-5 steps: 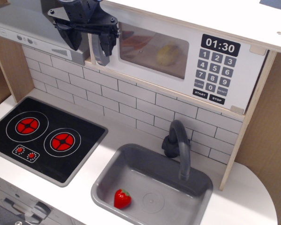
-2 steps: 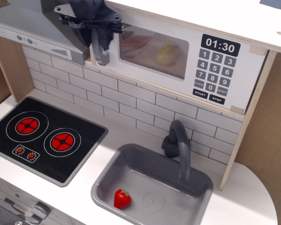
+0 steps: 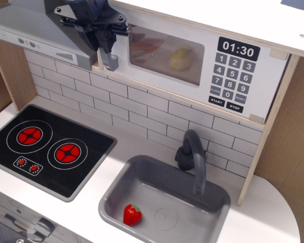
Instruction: Open microwave
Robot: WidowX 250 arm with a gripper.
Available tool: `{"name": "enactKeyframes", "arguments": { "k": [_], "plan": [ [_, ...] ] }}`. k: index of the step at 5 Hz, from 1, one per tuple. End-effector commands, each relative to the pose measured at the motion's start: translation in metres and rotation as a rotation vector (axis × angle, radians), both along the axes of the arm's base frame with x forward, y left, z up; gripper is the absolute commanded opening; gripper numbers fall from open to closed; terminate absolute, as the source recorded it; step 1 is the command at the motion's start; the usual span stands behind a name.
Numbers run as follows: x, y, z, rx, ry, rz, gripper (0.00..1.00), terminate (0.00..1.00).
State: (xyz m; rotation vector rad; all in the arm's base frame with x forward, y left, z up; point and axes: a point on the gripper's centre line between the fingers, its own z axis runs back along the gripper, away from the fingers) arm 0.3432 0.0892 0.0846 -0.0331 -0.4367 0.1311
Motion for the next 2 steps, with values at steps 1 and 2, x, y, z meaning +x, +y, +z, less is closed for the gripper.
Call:
{"name": "enactKeyframes", "arguments": {
  "k": [1, 2],
  "plan": [
    [-0.057, -0.013, 0.019, 0.027, -0.035, -0.124, 0.0, 0.0],
    [-0.088, -0.022, 0.022, 0.006, 0.034, -0.192, 1.0, 0.0]
  ]
}}
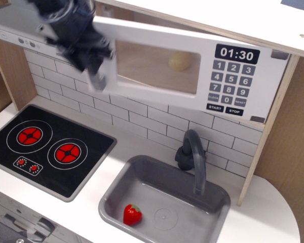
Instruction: Open microwave
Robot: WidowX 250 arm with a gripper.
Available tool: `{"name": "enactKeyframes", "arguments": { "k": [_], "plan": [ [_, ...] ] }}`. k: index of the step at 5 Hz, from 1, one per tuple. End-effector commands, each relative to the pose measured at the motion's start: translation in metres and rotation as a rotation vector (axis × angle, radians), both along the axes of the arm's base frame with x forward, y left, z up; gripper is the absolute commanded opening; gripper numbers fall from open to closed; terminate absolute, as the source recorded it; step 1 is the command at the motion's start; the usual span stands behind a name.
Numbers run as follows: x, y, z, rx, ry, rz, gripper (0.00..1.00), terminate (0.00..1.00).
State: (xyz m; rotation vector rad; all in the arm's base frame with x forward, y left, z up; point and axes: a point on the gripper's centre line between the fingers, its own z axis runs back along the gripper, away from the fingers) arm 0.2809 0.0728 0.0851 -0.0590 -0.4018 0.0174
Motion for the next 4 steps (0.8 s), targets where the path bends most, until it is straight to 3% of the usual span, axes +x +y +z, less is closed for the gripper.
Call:
{"name": "enactKeyframes", "arguments": {
  "k": [1, 2, 3, 4],
  "plan": [
    [-0.057, 0.003, 0.022, -0.014, 0.135, -0.088, 1.0, 0.0],
    [-0.07, 0.033, 0.023, -0.004, 0.261, 0.002, 1.0, 0.0],
    [-0.067, 0.074, 0.03, 0.005, 0.333, 0.167, 1.0, 0.0],
    [-0.053, 0.123, 0.044, 0.043, 0.351, 0.326, 1.0, 0.0]
  ]
}}
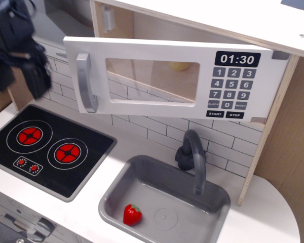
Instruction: Open microwave
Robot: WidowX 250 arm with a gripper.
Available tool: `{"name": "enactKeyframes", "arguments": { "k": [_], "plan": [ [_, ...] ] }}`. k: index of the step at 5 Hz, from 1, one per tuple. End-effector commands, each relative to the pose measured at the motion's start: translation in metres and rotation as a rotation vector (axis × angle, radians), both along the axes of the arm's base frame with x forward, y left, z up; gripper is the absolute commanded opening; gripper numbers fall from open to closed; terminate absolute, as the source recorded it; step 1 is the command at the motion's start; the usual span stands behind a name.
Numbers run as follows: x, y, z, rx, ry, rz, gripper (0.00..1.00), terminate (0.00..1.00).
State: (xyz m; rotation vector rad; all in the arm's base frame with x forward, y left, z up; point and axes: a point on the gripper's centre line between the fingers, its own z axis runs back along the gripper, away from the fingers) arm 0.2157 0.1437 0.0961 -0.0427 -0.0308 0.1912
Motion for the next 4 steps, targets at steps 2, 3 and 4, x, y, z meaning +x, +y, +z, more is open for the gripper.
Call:
{"name": "enactKeyframes", "arguments": {
  "k": [2, 3, 4],
  "plan": [
    [0.059, 0.064, 0.033, 0.004, -0.144, 0.305, 1.0, 0.0],
    [0.078, 0.019, 0.013, -0.034, -0.189, 0.209, 1.0, 0.0],
    [0.075, -0.023, -0.006, -0.055, -0.189, 0.134, 1.0, 0.0]
  ]
}}
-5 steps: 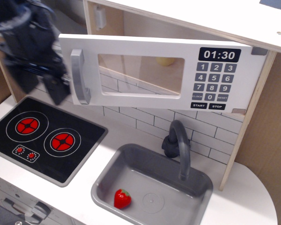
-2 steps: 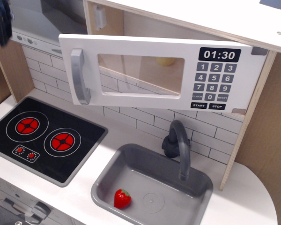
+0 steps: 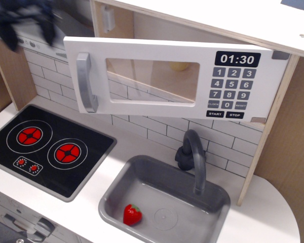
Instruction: Open microwave
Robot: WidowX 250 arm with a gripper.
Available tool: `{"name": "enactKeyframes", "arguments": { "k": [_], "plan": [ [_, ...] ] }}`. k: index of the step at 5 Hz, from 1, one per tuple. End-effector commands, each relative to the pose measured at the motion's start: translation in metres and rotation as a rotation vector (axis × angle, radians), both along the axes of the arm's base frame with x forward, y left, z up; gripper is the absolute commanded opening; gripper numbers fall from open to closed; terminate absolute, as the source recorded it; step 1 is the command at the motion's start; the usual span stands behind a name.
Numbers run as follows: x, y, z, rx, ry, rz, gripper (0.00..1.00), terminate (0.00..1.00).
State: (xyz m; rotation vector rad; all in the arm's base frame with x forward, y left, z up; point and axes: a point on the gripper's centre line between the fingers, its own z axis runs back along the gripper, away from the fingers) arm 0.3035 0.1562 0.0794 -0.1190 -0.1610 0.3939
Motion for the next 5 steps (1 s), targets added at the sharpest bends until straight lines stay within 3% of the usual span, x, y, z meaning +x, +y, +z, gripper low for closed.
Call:
{"name": "enactKeyframes", "arguments": {
  "k": [1, 3, 5],
  "plan": [
    [-0.035, -0.069, -0.004, 0.061, -0.06, -0.154, 1.0, 0.0],
    [-0.111, -0.118, -0.01, 0.089, 0.015, -0.402, 1.0, 0.0],
    [-0.134, -0.197, -0.031, 0.059, 0.078, -0.497, 1.0, 0.0]
  ]
}}
